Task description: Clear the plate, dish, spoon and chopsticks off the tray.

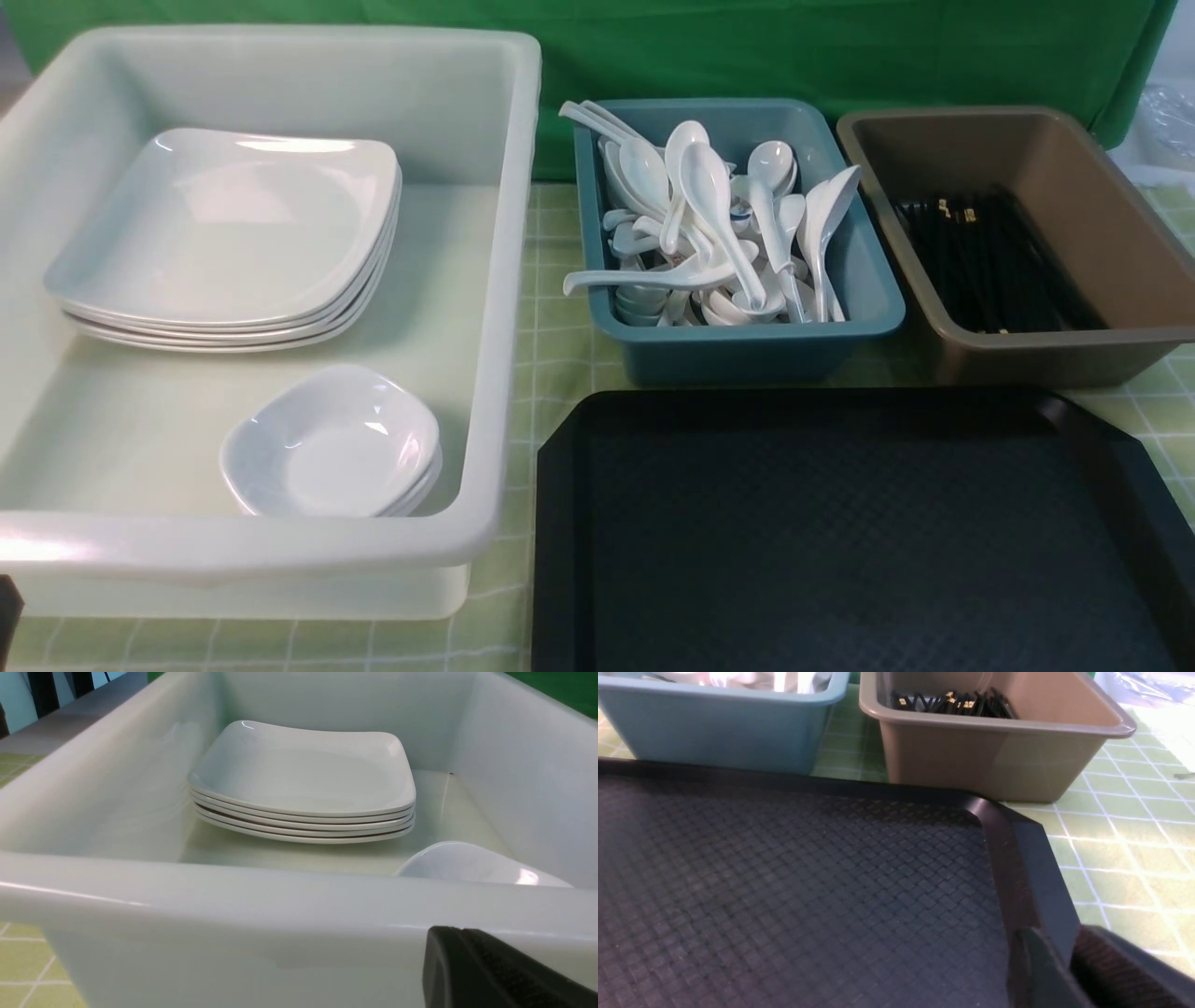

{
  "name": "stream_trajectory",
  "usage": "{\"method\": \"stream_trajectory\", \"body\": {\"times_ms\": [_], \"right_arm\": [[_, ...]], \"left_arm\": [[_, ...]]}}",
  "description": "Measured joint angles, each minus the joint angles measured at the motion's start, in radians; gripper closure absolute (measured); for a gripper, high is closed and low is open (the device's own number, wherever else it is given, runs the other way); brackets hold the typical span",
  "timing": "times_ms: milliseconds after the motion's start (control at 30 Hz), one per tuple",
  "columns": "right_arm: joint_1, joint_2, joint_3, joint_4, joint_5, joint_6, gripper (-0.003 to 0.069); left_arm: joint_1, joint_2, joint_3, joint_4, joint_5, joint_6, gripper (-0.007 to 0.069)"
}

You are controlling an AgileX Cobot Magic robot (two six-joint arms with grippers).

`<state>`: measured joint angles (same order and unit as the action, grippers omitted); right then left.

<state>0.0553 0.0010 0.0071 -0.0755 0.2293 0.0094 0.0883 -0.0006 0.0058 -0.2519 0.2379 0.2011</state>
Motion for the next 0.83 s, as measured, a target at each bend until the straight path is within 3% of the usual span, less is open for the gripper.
{"method": "stream_trajectory", "body": {"times_ms": [833], "right_arm": [[0.0, 0.0, 0.0, 0.0, 0.0, 0.0, 0.0424]], "left_arm": [[0.001, 0.0, 0.0, 0.0, -0.001, 0.004, 0.0615]]}}
